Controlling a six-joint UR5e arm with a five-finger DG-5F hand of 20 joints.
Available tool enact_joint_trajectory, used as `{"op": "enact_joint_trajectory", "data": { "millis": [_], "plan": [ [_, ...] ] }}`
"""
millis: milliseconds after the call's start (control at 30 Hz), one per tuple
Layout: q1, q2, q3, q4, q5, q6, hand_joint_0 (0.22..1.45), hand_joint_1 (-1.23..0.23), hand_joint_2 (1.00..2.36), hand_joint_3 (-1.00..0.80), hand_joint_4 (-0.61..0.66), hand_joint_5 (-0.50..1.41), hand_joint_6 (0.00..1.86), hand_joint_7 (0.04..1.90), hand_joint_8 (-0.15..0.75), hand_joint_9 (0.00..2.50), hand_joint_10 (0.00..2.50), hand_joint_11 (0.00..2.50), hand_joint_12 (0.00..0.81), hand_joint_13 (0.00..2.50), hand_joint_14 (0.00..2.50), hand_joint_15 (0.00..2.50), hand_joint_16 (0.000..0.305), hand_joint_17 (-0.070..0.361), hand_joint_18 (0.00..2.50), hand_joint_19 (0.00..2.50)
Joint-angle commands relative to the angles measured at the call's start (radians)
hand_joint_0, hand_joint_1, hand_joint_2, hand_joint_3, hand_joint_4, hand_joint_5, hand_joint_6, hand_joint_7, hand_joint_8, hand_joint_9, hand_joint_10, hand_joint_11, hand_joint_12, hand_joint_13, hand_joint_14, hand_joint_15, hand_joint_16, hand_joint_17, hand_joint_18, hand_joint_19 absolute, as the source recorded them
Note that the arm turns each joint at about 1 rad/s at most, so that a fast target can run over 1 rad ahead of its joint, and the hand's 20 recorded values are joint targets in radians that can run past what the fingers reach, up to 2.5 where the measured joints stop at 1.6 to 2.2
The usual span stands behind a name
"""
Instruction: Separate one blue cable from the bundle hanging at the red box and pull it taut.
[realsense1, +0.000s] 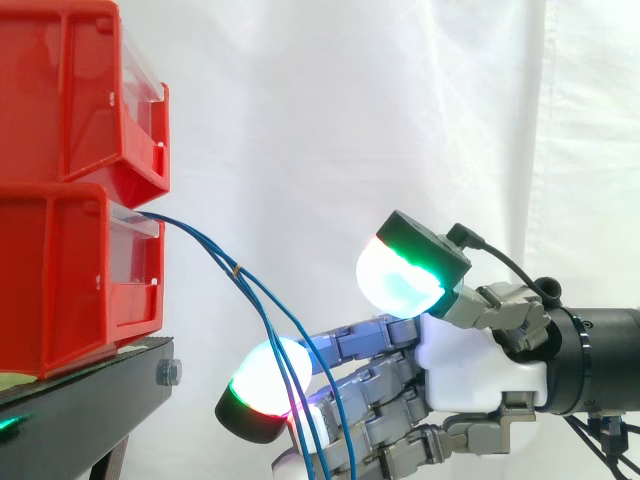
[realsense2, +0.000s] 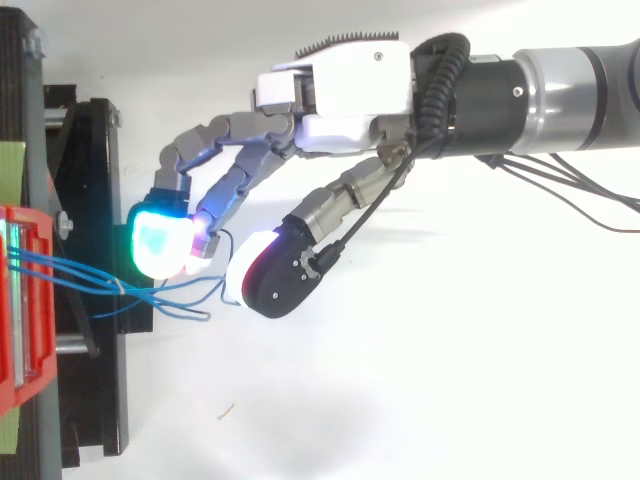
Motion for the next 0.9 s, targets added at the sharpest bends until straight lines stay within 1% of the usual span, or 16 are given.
{"op": "enact_joint_trajectory", "data": {
  "millis": [0, 100, 167, 267, 433, 500, 733, 867],
  "plan": [
    [-0.001, 0.0, 0.001, 0.003, -0.007, 0.006, 0.57, -0.75, 1.0, -0.5, 0.24, -0.16, 0.5, 0.96, 0.267, 0.79, 0.01, 0.43, 0.315, 0.67, 0.01, 0.23, 0.031, 0.069, 0.55, 0.26],
    [-0.001, 0.0, 0.001, 0.008, -0.007, 0.006, 0.57, -0.75, 1.0, -0.5, 0.24, -0.16, 0.5, 0.96, 0.263, 0.79, 0.01, 0.42, 0.315, 0.67, 0.01, 0.23, 0.031, 0.069, 0.56, 0.25],
    [0.002, 0.0, 0.002, 0.023, -0.007, 0.006, 0.57, -0.75, 1.0, -0.5, 0.25, -0.16, 0.5, 0.96, 0.266, 0.79, 0.01, 0.42, 0.314, 0.67, 0.01, 0.23, 0.031, 0.069, 0.56, 0.25],
    [0.002, 0.0, 0.002, 0.032, -0.007, 0.01, 0.57, -0.75, 1.0, -0.5, 0.24, -0.16, 0.5, 0.96, 0.264, 0.79, 0.01, 0.42, 0.314, 0.67, 0.01, 0.23, 0.031, 0.07, 0.56, 0.25],
    [0.005, 0.0, 0.002, 0.046, -0.007, 0.041, 0.57, -0.74, 1.0, -0.5, 0.25, -0.16, 0.5, 0.95, 0.268, 0.79, 0.01, 0.42, 0.314, 0.67, 0.01, 0.24, 0.031, 0.07, 0.56, 0.26],
    [0.005, 0.0, 0.001, 0.065, -0.004, 0.053, 0.56, -0.74, 1.0, -0.5, 0.24, -0.16, 0.5, 0.95, 0.267, 0.79, 0.01, 0.41, 0.313, 0.67, 0.01, 0.23, 0.031, 0.07, 0.56, 0.26],
    [0.007, -0.002, -0.004, 0.111, -0.004, 0.047, 0.56, -0.72, 1.0, -0.5, 0.24, -0.16, 0.5, 0.94, 0.265, 0.79, 0.01, 0.41, 0.314, 0.67, 0.01, 0.24, 0.031, 0.07, 0.56, 0.26],
    [0.007, 0.0, -0.014, 0.134, -0.004, 0.039, 0.56, -0.72, 1.0, -0.5, 0.24, -0.16, 0.5, 0.93, 0.269, 0.79, 0.01, 0.42, 0.316, 0.68, 0.01, 0.25, 0.031, 0.07, 0.56, 0.27]
  ]
}}
